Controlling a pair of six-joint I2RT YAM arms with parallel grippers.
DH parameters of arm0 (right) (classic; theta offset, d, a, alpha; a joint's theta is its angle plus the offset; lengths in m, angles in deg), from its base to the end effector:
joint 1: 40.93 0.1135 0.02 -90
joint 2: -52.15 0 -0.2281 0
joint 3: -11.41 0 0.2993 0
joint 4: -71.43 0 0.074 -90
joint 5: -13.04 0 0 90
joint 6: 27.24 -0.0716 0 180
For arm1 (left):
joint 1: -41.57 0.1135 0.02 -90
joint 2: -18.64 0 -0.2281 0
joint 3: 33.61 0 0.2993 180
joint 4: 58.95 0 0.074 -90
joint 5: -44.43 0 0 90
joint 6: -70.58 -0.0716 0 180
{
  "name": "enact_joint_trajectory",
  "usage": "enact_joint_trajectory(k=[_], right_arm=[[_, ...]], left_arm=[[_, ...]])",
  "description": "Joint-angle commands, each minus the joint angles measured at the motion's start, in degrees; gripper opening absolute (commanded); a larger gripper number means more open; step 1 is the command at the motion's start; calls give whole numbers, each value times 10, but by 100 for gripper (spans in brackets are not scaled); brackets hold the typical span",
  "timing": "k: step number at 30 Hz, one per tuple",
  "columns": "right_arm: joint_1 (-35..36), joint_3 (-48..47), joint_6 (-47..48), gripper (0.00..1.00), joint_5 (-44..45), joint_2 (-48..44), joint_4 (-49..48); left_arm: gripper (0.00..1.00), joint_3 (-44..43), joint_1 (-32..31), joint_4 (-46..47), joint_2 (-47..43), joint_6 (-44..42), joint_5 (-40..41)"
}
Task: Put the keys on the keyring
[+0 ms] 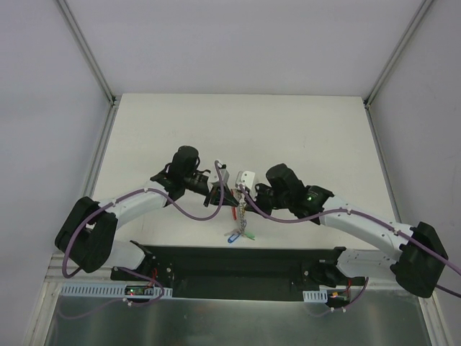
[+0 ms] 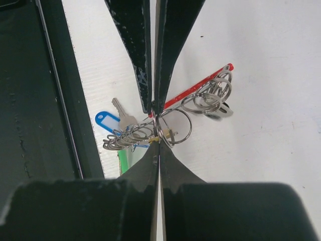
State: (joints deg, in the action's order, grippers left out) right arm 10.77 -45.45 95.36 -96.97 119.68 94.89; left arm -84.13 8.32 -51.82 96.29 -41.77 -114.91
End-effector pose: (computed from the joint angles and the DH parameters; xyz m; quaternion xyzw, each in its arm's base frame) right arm 0.1939 0.2851 0.1896 -0.6442 0.5904 0.2279 0.4295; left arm 0.2400 -0.2374 0.1659 0.6028 0.4438 -0.5087 0.4253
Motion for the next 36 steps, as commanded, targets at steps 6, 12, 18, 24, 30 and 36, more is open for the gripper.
enact_joint_trajectory(k=[6, 12, 18, 24, 30, 36], right_arm=[[3, 12, -3, 1, 10, -42, -36], [3, 16, -6, 1, 2, -50, -42], [3, 10, -5, 1, -17, -38, -36], [2, 4, -2, 1, -35, -28, -29], [2, 0, 0, 1, -42, -22, -25], [3, 0, -2, 1, -41, -21, -27]], left_arm=[[0, -38, 8, -74, 15, -75, -47], [0, -42, 9, -80, 15, -77, -43], [0, -42, 9, -81, 13, -76, -40], [0, -41, 8, -81, 13, -75, -37], [0, -40, 9, -81, 10, -76, -35], [0, -40, 8, -81, 10, -75, -37]])
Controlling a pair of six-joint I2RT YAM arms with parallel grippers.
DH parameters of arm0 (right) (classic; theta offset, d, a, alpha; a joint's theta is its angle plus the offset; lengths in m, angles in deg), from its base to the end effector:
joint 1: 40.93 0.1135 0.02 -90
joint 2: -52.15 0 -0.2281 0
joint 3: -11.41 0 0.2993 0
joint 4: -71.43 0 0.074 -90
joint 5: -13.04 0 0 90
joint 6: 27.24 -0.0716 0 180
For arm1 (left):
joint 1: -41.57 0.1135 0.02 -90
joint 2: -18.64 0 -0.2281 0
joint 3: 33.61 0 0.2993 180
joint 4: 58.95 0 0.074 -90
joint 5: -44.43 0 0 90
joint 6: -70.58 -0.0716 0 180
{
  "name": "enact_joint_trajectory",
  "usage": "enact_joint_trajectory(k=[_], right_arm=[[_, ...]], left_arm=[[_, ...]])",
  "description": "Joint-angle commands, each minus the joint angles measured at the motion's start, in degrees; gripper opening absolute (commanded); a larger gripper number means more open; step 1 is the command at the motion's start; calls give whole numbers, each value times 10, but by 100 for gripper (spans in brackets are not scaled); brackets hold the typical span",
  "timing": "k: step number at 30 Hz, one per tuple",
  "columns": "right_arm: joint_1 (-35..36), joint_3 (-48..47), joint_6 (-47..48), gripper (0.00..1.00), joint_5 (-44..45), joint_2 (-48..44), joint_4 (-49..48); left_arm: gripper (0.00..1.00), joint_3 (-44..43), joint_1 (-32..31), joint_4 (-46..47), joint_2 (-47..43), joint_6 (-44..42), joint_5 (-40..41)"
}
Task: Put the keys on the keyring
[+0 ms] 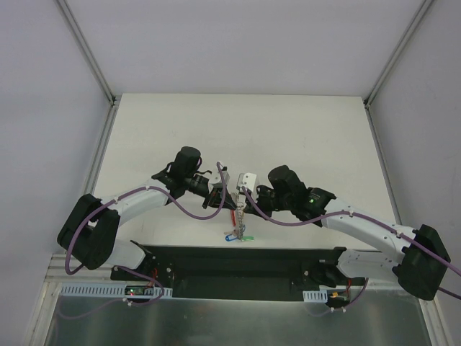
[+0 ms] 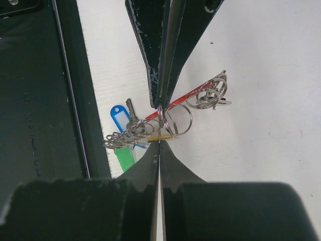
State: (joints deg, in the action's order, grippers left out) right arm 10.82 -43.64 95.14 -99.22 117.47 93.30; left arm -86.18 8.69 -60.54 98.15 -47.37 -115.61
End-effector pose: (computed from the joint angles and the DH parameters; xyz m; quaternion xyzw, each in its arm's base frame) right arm 0.1880 0.2823 0.1928 -0.6447 0.5750 0.2464 0.4395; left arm 0.2421 -0.2366 0.1552 0.6093 0.4586 -0.5108 0.3969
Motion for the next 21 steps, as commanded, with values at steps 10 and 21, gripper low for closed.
enact_joint_trajectory(k=[10, 21], right_arm=[[3, -17, -9, 1, -10, 3, -20], [3, -13, -16, 1, -4, 4, -30]], left_arm=[[0, -20, 5, 7, -9, -19, -32], [0, -19, 5, 7, -8, -19, -33]])
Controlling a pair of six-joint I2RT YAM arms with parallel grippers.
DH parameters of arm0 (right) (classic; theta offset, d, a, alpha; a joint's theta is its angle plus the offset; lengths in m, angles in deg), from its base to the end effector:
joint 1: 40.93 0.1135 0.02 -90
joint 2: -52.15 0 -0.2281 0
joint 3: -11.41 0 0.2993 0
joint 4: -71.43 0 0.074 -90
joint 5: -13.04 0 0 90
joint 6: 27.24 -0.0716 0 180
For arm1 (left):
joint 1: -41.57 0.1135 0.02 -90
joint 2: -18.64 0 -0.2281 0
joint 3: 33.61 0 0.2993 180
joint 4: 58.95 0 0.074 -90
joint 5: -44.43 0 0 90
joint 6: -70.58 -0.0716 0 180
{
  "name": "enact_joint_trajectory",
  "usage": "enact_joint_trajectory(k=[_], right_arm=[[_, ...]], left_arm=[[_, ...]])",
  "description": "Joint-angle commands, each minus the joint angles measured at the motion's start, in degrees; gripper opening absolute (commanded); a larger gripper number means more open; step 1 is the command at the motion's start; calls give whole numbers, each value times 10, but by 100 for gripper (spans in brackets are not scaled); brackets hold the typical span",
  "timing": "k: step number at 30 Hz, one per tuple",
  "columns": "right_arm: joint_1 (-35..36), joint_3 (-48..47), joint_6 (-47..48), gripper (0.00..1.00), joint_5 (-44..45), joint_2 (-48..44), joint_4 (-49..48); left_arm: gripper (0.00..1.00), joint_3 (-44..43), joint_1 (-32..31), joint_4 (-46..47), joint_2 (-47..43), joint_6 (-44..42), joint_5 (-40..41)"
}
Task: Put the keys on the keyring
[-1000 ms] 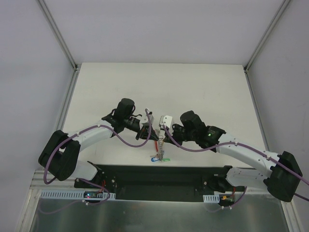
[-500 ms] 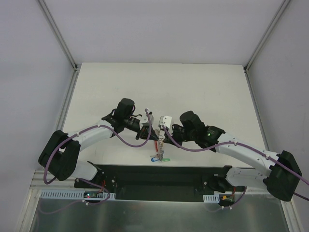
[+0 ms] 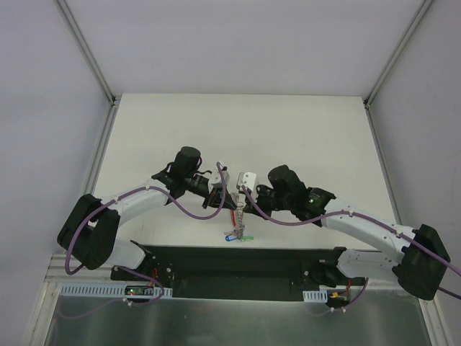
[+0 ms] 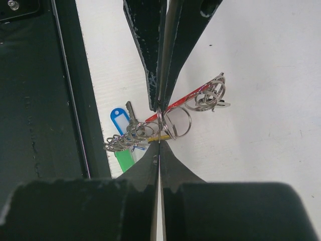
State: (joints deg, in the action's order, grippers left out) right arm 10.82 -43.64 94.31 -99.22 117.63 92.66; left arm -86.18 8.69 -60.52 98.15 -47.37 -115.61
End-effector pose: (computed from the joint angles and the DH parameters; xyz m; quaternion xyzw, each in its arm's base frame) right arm 0.1886 0.2831 0.1932 -0.6397 0.5777 0.2498 0.4413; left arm 0.2421 -0.2366 0.1552 0.6093 0.4585 -0.5108 0.3971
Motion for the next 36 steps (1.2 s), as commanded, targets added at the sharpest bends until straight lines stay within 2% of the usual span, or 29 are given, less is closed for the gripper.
enact_joint_trajectory(k=[1, 36], right_arm=[[2, -13, -8, 1, -4, 3, -25], [4, -5, -18, 1, 0, -2, -48]], left_arm=[[0, -19, 5, 6, -9, -19, -33], [0, -23, -10, 6, -1, -15, -35]])
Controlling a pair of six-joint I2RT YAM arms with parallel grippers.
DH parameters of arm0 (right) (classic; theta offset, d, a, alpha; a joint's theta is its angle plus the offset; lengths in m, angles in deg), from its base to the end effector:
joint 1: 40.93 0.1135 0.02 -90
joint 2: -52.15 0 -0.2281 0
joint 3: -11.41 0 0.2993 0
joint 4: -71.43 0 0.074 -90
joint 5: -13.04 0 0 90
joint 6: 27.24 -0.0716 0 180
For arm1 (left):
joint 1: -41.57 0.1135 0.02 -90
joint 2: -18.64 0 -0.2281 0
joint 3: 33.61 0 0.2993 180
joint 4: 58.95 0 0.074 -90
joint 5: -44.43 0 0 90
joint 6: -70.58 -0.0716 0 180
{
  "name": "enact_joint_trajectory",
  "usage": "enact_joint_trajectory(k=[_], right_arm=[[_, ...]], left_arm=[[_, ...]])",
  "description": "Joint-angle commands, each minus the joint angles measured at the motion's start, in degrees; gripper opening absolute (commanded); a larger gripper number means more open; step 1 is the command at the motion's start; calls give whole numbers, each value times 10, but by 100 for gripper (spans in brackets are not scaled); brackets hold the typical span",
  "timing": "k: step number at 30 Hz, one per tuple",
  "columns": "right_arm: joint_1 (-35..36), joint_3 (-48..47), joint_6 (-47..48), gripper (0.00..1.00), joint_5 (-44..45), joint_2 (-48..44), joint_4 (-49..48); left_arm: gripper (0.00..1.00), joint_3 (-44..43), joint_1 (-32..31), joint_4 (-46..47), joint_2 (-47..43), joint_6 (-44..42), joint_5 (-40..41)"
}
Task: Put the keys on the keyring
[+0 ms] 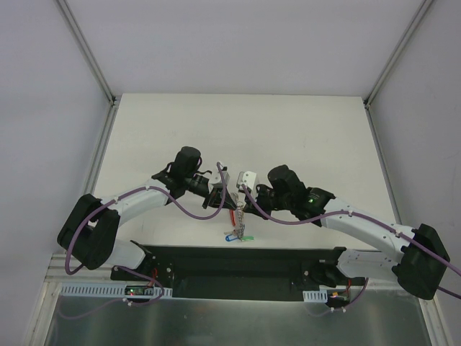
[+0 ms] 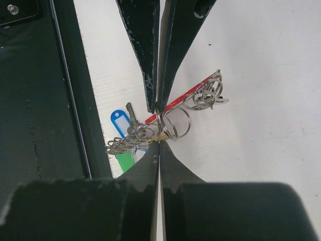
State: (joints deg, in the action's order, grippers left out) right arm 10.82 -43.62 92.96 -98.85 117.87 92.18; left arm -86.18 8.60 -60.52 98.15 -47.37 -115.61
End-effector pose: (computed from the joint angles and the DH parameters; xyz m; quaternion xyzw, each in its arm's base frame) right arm 0.1896 0.2836 0.1927 -0.6317 0.5857 0.2525 0.4408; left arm 0.2417 -0.2370 0.1552 0.6097 0.4580 -0.5111 0.3967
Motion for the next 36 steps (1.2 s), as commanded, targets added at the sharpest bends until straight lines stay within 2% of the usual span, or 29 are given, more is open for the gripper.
enact_joint_trajectory(k=[1, 16, 36], right_arm=[[4, -4, -5, 1, -3, -4, -44], [5, 1, -6, 1, 7, -14, -51], [2, 6, -7, 1, 36, -24, -45]], left_arm=[[0, -24, -10, 6, -1, -16, -35], [0, -29, -22, 6, 4, -11, -24], [0, -1, 6, 6, -34, -11, 3]])
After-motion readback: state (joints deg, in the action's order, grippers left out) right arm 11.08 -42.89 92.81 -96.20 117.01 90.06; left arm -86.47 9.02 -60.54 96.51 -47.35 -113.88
